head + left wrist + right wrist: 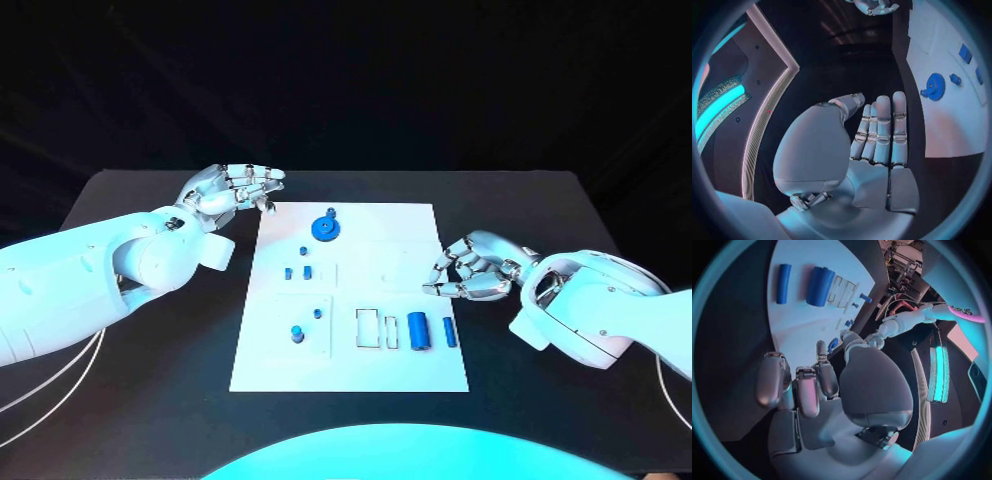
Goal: Assemble the parts on the task board
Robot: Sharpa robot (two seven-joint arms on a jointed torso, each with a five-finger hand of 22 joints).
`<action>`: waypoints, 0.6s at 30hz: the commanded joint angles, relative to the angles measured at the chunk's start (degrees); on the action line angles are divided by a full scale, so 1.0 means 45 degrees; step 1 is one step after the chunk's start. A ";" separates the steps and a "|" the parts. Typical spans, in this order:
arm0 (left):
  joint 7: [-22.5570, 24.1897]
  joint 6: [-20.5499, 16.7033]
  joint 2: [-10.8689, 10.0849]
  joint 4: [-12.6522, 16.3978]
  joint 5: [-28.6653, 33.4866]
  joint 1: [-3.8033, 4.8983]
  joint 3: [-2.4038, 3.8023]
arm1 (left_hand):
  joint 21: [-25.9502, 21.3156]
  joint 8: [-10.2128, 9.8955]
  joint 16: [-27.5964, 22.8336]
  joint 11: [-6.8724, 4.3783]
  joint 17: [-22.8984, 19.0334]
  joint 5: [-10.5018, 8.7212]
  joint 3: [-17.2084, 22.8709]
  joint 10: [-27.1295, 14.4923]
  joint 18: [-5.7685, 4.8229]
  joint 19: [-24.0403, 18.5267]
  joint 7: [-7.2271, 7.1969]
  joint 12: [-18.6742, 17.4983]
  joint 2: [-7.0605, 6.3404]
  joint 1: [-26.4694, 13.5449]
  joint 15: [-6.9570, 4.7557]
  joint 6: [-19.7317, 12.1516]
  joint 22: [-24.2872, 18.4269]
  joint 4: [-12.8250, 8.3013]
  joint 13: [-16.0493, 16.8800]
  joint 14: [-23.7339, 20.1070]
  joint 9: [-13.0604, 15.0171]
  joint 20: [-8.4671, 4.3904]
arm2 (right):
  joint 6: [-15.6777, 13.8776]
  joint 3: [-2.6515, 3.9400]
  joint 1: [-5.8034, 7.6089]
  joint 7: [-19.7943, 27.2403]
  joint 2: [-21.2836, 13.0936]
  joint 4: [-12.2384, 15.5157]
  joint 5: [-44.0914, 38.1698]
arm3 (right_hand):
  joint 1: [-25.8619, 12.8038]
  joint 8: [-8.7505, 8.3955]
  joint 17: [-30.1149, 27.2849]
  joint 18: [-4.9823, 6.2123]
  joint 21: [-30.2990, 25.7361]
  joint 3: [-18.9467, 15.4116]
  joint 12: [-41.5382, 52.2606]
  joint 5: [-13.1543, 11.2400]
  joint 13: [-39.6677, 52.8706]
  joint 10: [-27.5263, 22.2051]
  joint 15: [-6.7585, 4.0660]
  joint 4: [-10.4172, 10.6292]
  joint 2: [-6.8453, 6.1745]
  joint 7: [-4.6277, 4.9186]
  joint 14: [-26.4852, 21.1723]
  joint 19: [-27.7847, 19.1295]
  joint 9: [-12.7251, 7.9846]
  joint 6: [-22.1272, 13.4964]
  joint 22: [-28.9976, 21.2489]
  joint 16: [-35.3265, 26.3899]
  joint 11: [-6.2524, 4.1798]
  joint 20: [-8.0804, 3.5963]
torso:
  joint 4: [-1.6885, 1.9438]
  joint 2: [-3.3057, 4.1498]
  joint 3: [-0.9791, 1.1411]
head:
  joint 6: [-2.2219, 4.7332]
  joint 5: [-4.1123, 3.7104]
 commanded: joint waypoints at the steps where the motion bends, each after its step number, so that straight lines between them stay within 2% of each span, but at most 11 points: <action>1: 0.0164 0.0169 -0.0003 0.0070 0.0081 -0.0017 0.0008 | -0.0042 0.0008 -0.0052 0.0045 -0.0012 -0.0066 -0.0044 -0.0066 0.0178 -0.0108 0.0044 -0.0035 0.0014 -0.0084 0.0010 -0.0034 -0.0011 0.0056 -0.0014 -0.0101 -0.0015 0.0018 | 0.0720 -0.0031 -0.0078 -0.1594 -0.0079 0.0227 -0.0445 | -0.0298 0.0091 0.1582 -0.0114 0.0102 -0.0284 0.0165 -0.0043 0.0307 0.0106 -0.0040 0.0010 0.0083 -0.0030 0.1005 0.0087 -0.0026 -0.0067 0.1177 0.0060 0.0000 0.0000 | -0.0014 -0.0014 -0.0020 | 0.0023 -0.0066; 7: 0.0171 0.0175 -0.0016 0.0098 0.0081 -0.0041 0.0008 | -0.0051 0.0007 -0.0050 0.0046 -0.0012 -0.0066 -0.0052 -0.0065 0.0177 -0.0108 0.0043 -0.0032 0.0010 -0.0101 0.0013 -0.0040 -0.0017 0.0070 -0.0018 -0.0102 -0.0018 0.0022 | 0.1075 -0.0098 -0.0300 -0.2381 -0.0078 0.0350 -0.0725 | -0.0565 0.0179 0.1679 -0.0130 0.0186 -0.0774 0.0265 -0.0025 0.0556 0.0171 -0.0036 0.0020 0.0237 -0.0032 0.1019 0.0122 -0.0065 -0.0116 0.1257 0.0094 0.0003 0.0004 | -0.0016 -0.0019 -0.0025 | 0.0057 -0.0099; 12: 0.0175 0.0186 -0.0042 0.0114 0.0081 -0.0055 0.0008 | -0.0051 0.0007 -0.0050 0.0046 -0.0012 -0.0066 -0.0052 -0.0065 0.0177 -0.0108 0.0043 -0.0032 0.0010 -0.0101 0.0013 -0.0040 -0.0017 0.0070 -0.0018 -0.0102 -0.0018 0.0022 | 0.1346 -0.0122 -0.0494 -0.2592 0.0034 0.0344 -0.0896 | -0.0805 0.0318 0.1716 -0.0132 0.0199 -0.1215 0.0349 -0.0006 0.0771 0.0253 -0.0046 0.0031 0.0428 -0.0063 0.1022 0.0128 -0.0074 -0.0058 0.1295 0.0107 -0.0018 0.0002 | -0.0007 0.0004 -0.0005 | 0.0093 -0.0098; 18: 0.0167 0.0210 -0.0059 0.0120 0.0081 -0.0066 0.0008 | -0.0051 0.0007 -0.0050 0.0046 -0.0012 -0.0066 -0.0052 -0.0065 0.0177 -0.0108 0.0043 -0.0032 0.0010 -0.0101 0.0013 -0.0040 -0.0017 0.0070 -0.0018 -0.0102 -0.0018 0.0022 | 0.1493 -0.0133 -0.0612 -0.2670 0.0291 0.0335 -0.1019 | -0.0923 0.0494 0.1773 -0.0137 0.0230 -0.1555 0.0393 0.0006 0.0907 0.0311 -0.0084 0.0033 0.0530 -0.0126 0.1031 0.0143 -0.0053 0.0068 0.1335 0.0122 -0.0068 -0.0022 | -0.0005 0.0013 -0.0004 | 0.0087 -0.0089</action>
